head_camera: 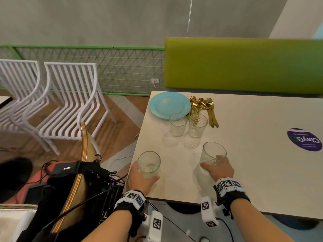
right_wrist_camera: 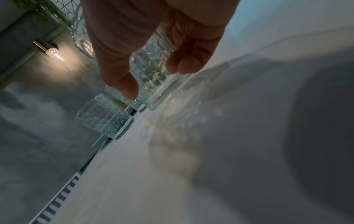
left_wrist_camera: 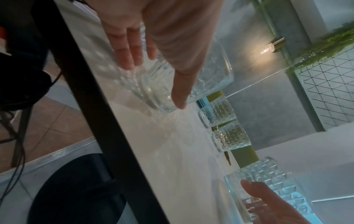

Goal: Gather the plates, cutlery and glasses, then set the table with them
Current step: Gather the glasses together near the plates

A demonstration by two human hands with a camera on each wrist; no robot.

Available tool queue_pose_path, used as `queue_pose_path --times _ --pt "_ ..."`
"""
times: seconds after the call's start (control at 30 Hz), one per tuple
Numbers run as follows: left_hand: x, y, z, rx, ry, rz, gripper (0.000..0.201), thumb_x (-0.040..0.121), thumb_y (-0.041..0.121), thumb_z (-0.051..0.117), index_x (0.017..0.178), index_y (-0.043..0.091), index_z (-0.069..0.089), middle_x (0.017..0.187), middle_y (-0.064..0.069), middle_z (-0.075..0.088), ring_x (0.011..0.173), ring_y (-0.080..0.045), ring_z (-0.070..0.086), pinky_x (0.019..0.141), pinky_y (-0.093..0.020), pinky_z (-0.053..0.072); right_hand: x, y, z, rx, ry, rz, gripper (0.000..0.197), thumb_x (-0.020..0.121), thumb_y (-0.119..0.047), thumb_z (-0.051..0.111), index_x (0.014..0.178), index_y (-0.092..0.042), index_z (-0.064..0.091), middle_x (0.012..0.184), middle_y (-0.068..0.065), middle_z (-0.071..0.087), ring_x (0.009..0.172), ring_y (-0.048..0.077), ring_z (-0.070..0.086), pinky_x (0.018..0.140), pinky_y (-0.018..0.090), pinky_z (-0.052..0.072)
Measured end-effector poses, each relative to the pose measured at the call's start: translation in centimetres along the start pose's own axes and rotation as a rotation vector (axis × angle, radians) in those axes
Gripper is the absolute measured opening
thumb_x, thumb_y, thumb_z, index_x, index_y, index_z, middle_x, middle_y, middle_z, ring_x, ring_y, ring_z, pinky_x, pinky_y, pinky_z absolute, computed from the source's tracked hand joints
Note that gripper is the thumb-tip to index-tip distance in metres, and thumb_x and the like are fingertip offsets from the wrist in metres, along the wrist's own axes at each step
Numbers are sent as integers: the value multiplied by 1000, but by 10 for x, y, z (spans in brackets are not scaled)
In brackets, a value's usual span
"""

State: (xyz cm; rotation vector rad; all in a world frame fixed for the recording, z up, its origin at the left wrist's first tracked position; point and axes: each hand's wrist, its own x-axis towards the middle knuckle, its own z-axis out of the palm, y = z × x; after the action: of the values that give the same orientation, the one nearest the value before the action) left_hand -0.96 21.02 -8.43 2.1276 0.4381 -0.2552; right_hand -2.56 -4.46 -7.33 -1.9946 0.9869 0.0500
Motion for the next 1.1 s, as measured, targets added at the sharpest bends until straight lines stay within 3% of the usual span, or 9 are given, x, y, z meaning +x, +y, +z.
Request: queue_pose_path --times 0.13,0.27,0.4,0.67,0.9,1.0,1.1 --pt "6 12 16 -4 -22 71 89 59 23 86 136 8 42 137 -11 51 128 -27 48 107 -39 40 11 -6 -3 12 -7 -4 75 68 -30 79 133 -13 44 132 11 55 125 30 48 101 33 39" --pt "15 36 43 -5 -99 117 84 60 19 86 133 10 45 135 -7 53 126 -23 50 102 -27 39 21 -16 0 3 -28 -23 77 66 -30 81 132 -13 45 131 10 56 123 29 51 101 32 40" --pt "27 59 70 18 -141 155 84 59 21 86 132 11 45 134 -7 53 125 -23 50 99 -24 39 28 -23 7 23 -59 -51 75 64 -29 82 129 -14 46 128 8 57 119 27 54 97 30 43" --pt "41 84 94 32 -152 172 85 60 22 84 134 12 43 134 -8 53 124 -23 51 97 -25 41 39 -29 14 37 -89 -93 77 63 -24 83 129 -14 45 128 5 58 119 23 55 93 23 42" --pt "49 87 91 31 -137 144 80 61 21 84 130 10 45 131 -9 55 122 -26 52 95 -27 42 45 -32 16 10 -114 -86 75 65 -21 82 129 -16 43 127 6 58 116 25 56 94 27 44" --pt "51 85 88 22 -155 111 84 62 19 84 133 9 40 132 -10 53 122 -28 52 96 -30 42 42 -34 17 -39 -136 -87 74 68 -20 80 131 -15 40 127 9 57 117 27 55 94 28 44" --pt "49 79 82 41 -190 93 93 64 12 81 142 9 30 141 -11 42 128 -28 46 104 -36 41 36 -35 16 -53 -161 -68 82 69 -17 79 137 -14 34 131 11 53 121 29 52 95 30 43"
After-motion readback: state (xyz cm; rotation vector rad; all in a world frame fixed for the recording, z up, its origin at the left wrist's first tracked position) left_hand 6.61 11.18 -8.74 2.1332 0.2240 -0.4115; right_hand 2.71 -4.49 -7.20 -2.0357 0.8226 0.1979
